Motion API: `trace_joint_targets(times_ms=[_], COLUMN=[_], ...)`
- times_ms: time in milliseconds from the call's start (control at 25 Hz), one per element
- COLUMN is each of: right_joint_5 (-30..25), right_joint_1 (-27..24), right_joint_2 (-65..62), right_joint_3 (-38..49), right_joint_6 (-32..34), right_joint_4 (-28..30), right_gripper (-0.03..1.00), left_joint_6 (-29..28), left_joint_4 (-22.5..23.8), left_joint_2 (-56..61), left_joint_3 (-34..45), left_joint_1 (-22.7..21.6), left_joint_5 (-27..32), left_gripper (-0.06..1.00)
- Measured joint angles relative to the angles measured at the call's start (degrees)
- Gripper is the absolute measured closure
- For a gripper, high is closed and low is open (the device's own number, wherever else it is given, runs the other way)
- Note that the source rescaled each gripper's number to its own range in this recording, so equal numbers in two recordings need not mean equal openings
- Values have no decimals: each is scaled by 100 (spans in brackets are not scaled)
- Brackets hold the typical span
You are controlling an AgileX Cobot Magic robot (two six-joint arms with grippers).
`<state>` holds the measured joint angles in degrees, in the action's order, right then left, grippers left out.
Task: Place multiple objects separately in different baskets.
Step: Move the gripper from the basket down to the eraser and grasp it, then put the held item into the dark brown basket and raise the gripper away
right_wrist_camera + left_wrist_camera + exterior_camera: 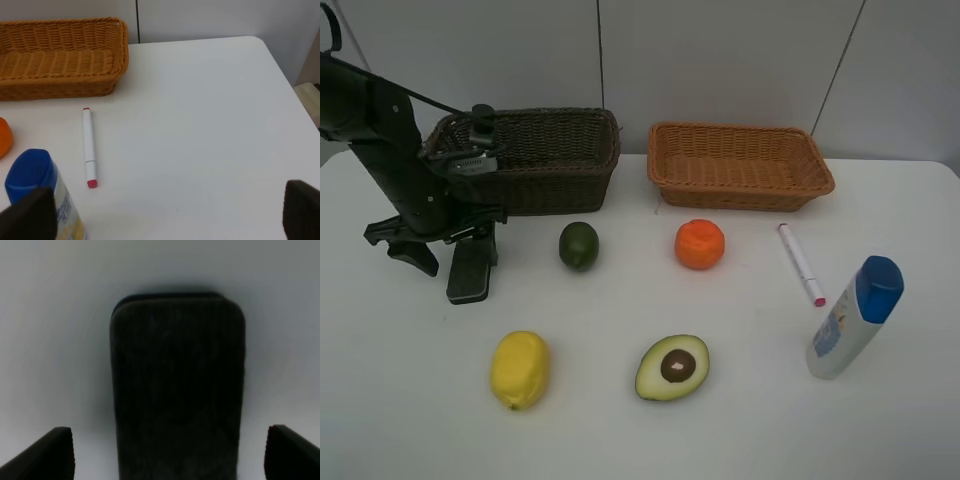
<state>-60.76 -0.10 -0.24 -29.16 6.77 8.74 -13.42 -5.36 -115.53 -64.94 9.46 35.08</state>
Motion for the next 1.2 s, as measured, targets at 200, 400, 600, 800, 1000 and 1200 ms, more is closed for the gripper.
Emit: trace_joint_targets(times_ms=[200, 400, 600, 800, 1000, 1200], right_joint_5=[0, 0, 0, 0, 0, 0], right_joint_1=[0, 0, 0, 0, 0, 0], right_joint_2=[0, 0, 0, 0, 0, 0], right_joint_3=[0, 0, 0, 0, 0, 0], right_joint_6=[0, 0, 0, 0, 0, 0], right_joint_4=[0, 0, 0, 0, 0, 0], right_gripper=[-2, -2, -2, -2, -2, -2], left_joint_6=[-5, -5, 36, 483, 1074, 1593], left_joint_4=[10, 24, 25, 2, -263, -881], left_joint_2=[-295, -329, -323, 149, 1083, 1055], left_joint_3=[-145, -192, -220, -395, -1018, -2228], left_joint_1=[0, 0, 0, 47, 70, 70], left_joint_5=[69, 135, 373, 1129, 1448, 1172], left_gripper=[0, 6, 66, 65, 65, 65])
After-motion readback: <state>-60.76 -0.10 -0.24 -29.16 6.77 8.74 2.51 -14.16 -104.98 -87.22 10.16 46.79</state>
